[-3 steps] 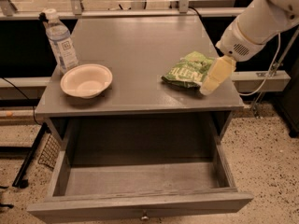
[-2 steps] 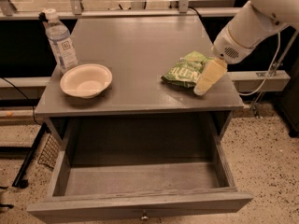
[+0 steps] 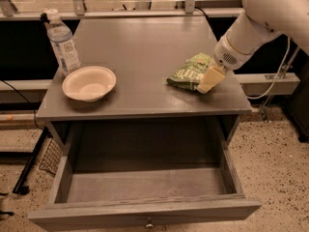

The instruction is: Place green jalapeno chip bag into top drawer

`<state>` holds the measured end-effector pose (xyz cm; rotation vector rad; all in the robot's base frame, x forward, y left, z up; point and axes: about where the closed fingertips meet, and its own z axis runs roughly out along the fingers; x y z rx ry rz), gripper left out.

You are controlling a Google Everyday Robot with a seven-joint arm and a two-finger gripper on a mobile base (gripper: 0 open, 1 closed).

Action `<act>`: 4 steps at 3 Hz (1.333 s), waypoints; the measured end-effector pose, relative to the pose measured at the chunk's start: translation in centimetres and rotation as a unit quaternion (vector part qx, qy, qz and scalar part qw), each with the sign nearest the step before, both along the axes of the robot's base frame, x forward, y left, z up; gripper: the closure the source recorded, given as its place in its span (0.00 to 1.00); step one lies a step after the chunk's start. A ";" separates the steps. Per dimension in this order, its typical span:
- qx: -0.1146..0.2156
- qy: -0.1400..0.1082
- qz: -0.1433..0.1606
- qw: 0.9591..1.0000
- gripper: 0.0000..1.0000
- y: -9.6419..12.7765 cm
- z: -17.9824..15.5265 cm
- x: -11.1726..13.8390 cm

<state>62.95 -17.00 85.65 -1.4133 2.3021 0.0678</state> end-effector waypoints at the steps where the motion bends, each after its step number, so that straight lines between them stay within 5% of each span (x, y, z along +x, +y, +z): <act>1: -0.008 0.010 -0.013 1.000 0.61 0.0 -0.9 0.3; 2: -0.010 0.004 -0.008 1.000 0.83 0.5 0.1 0.1; 3: 0.007 -0.027 0.028 0.999 1.00 1.7 3.8 -1.3; 4: 0.011 -0.043 0.079 0.996 1.00 3.0 6.8 -4.2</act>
Offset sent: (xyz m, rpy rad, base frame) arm -0.0033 0.0098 0.0227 -0.0260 -0.0230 0.0022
